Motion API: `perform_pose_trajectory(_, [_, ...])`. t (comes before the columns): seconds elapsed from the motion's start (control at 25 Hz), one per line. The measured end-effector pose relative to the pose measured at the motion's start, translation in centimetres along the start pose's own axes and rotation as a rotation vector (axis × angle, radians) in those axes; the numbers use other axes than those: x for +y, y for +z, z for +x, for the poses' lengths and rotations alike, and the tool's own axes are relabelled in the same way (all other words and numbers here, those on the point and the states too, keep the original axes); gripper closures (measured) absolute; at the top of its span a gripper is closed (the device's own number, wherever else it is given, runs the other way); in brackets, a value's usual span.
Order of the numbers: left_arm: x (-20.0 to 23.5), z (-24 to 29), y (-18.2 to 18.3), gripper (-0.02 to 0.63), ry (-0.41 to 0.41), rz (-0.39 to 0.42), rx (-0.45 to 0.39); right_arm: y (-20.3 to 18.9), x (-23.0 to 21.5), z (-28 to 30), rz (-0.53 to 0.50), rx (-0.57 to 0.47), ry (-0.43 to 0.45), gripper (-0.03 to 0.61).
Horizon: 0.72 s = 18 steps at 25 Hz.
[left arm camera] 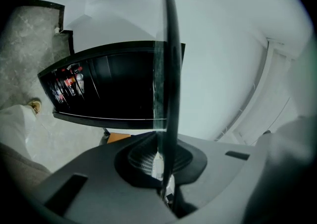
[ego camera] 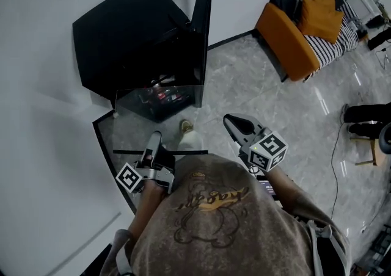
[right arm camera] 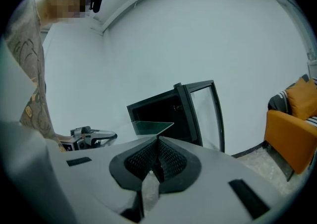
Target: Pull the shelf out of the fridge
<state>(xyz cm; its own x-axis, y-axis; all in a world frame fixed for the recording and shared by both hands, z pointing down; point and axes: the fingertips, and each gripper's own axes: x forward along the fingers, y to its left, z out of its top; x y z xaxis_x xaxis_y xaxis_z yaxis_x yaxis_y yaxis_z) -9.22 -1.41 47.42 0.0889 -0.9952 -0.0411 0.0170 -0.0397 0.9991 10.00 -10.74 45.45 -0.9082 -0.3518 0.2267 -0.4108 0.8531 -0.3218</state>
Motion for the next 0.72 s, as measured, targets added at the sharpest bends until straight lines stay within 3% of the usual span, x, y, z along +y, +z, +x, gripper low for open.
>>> perform_pose_trajectory(0.52, [-0.6, -0.8, -0.1, 0.598, -0.018, 0.023, -0.009, -0.2, 0.7, -0.1, -0.021, -0.003, 0.013, 0.555])
perform_pose_trajectory(0.72, [0.1, -1.2, 0.0, 0.598, -0.016, 0.016, -0.01, -0.6, 1.5, 0.2, -0.029, 0.001, 0.055, 0.555])
